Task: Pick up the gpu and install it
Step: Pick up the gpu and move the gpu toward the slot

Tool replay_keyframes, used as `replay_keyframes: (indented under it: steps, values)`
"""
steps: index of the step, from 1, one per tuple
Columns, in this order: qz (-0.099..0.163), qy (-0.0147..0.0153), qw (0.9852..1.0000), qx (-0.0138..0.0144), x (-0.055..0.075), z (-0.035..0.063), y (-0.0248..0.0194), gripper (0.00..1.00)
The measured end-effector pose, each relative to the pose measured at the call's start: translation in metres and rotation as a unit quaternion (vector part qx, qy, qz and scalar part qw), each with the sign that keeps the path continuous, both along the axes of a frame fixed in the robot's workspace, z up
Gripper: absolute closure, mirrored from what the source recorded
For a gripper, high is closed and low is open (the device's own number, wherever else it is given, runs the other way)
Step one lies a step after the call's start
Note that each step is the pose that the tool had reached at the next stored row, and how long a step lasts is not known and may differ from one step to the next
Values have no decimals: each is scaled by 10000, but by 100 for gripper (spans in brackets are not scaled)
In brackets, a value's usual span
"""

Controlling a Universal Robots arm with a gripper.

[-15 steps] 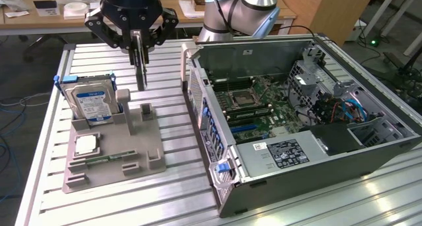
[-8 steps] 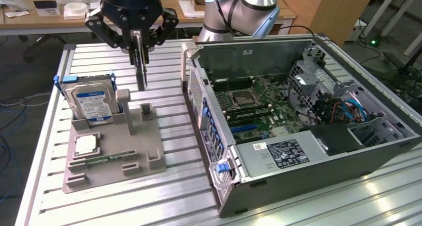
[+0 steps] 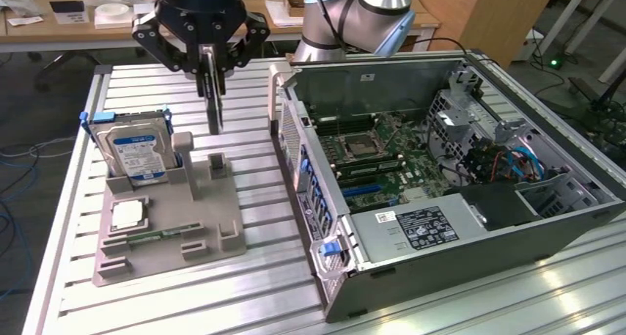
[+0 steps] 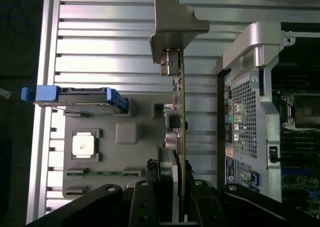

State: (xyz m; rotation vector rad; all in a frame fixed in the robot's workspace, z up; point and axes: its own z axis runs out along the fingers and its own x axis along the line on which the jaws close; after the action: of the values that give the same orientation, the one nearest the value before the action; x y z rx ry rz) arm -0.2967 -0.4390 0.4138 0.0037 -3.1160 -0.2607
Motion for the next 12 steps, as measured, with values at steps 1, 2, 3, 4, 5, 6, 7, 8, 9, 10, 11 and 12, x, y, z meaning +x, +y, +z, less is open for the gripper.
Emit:
replay_keyframes:
  steps: [1,2,3,4,5,6,7,8,9,10,11,12]
  values:
    - [1,0,10000,-26,4,0,0,72]
    - [1,0,10000,-57,6,0,0,72]
    - [1,0,10000,-90,11,0,0,72]
    - [1,-1,9999,-123,14,-1,1,72]
    - [1,0,9999,-160,17,-1,2,72]
    - [1,0,9998,-197,22,0,3,72]
    - [1,0,9997,-233,26,-1,3,72]
    - [1,0,9996,-266,30,0,4,72]
    - [2,0,9996,-295,35,0,3,72]
    - [2,0,9995,-315,39,0,3,72]
    - [1,0,9995,-326,42,0,4,72]
    - [1,0,9994,-335,44,0,4,72]
